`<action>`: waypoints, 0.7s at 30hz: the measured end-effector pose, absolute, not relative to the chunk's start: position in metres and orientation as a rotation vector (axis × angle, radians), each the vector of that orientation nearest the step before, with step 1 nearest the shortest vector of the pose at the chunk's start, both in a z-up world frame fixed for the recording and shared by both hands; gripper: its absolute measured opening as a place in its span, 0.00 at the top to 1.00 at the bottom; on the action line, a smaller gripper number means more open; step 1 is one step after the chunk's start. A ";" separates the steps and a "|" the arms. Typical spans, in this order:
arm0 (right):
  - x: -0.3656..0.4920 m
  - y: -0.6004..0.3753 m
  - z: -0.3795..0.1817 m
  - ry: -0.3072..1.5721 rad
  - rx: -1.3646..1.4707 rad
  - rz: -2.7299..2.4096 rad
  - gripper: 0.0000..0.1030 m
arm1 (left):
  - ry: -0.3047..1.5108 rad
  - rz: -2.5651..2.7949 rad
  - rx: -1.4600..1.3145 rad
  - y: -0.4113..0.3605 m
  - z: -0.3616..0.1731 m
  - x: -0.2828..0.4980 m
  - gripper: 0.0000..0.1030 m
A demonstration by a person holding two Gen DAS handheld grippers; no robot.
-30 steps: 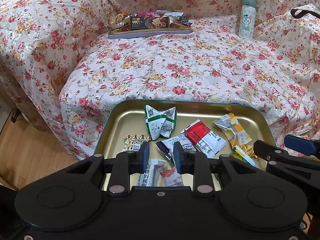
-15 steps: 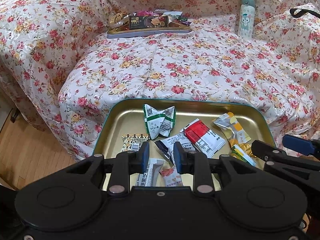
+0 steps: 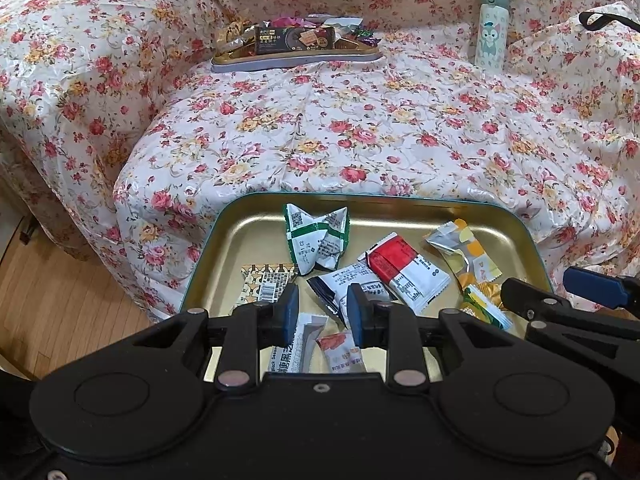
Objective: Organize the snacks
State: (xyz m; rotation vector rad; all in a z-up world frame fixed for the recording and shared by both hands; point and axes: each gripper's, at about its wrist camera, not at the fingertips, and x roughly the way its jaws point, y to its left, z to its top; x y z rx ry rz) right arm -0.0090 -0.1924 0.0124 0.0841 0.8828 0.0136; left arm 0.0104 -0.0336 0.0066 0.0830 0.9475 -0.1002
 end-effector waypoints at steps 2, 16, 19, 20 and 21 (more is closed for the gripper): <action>-0.008 -0.193 0.012 0.883 0.085 0.014 0.44 | 0.950 -0.102 0.085 -0.034 0.007 0.011 0.64; -0.006 -0.198 0.011 0.895 0.092 0.013 0.44 | 0.970 -0.115 0.094 -0.036 0.004 0.014 0.64; -0.005 -0.199 0.009 0.901 0.094 0.012 0.44 | 0.976 -0.118 0.095 -0.036 0.003 0.014 0.64; -0.005 -0.199 0.009 0.902 0.094 0.011 0.44 | 0.977 -0.119 0.094 -0.036 0.003 0.015 0.64; -0.005 -0.199 0.009 0.903 0.095 0.011 0.44 | 0.978 -0.119 0.094 -0.036 0.003 0.015 0.64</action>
